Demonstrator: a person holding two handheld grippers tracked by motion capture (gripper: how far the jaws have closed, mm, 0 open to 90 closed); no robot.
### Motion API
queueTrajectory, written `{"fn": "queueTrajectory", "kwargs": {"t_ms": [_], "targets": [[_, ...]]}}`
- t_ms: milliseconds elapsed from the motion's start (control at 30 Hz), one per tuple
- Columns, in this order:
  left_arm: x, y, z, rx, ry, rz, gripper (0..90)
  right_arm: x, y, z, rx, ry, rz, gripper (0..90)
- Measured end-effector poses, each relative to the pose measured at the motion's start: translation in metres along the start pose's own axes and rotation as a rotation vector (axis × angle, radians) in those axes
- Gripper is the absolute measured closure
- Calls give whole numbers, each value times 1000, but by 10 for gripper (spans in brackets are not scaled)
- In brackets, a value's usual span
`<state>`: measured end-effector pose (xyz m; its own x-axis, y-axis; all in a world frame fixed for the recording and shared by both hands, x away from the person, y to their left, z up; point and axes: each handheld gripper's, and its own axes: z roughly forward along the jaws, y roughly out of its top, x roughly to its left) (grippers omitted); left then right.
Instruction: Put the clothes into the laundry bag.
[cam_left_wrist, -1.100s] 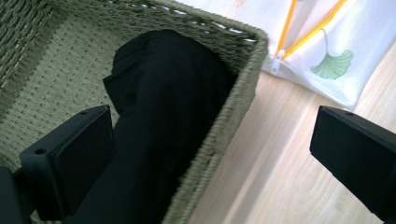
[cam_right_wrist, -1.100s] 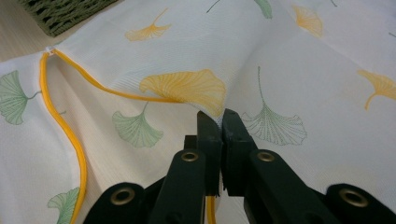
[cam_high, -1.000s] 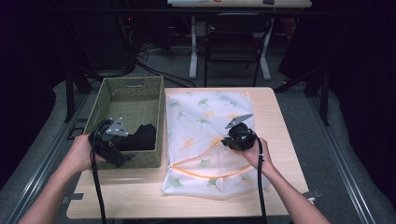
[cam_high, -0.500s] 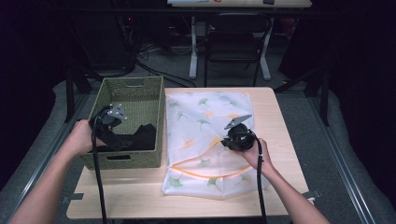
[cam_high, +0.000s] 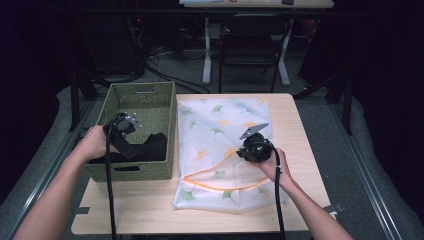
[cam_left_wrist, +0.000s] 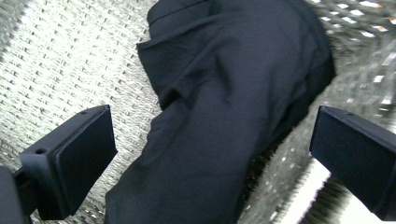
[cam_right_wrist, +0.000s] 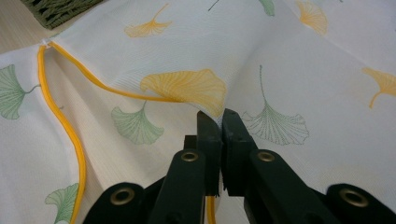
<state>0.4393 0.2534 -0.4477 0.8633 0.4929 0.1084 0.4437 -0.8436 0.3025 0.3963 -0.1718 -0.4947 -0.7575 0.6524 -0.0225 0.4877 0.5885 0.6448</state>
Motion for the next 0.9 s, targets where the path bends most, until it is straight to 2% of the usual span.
{"fn": "queueTrajectory", "kwargs": {"t_ms": [200,300,367,667,900], "targets": [[5,4,14,43,-35,1,12,0,0,0,2,1,-1,876],[7,5,20,41,-40,2,35,0,0,0,3,1,3,875],[9,6,23,50,-67,-9,36,1,0,0,4,2,2,875],[13,7,41,102,-95,-6,53,1,0,1,5,4,0,873],[19,6,50,114,-129,-23,82,0,-1,1,4,5,-5,872]]}}
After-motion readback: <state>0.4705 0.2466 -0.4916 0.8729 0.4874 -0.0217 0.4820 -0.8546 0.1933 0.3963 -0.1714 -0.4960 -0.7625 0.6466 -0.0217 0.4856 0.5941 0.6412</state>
